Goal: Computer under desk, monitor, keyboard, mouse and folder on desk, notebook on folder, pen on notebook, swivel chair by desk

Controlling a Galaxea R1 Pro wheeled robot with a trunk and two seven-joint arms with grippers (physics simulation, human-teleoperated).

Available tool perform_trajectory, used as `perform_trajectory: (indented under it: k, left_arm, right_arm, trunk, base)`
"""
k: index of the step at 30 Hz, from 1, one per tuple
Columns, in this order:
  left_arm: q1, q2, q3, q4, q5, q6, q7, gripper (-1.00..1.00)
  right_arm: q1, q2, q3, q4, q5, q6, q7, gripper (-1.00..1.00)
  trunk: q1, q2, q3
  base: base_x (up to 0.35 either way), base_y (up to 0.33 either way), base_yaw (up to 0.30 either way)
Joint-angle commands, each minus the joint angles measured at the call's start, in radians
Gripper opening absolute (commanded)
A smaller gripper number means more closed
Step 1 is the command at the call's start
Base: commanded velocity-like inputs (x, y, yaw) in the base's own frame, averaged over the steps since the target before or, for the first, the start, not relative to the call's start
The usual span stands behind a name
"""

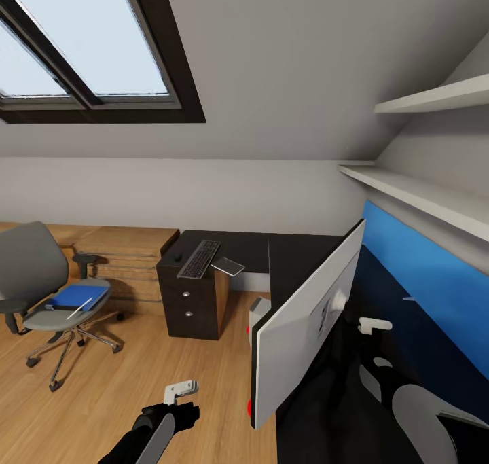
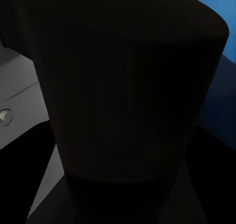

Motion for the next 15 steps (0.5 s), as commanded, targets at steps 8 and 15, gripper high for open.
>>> perform_trajectory:
  k: [8,15]
  left_arm:
    - [-0.001,0.001,-0.001,-0.001,0.012,0.001,0.009,1.0]
    - [-0.001,0.001,-0.001,0.0,0.013,0.001,0.01,1.0]
  right_arm:
    - [-0.001,-0.001,0.001,0.001,0.01,-0.003,-0.002,-1.0]
    - [-0.001,-0.001,0.001,0.001,0.01,-0.003,-0.002,-1.0]
  trunk:
    - [0.0,-0.001,-0.001]
    - [0.0,-0.001,-0.001]
  base:
    - [0.0,0.0,0.0]
    - [-0.011,0.0,0.0]
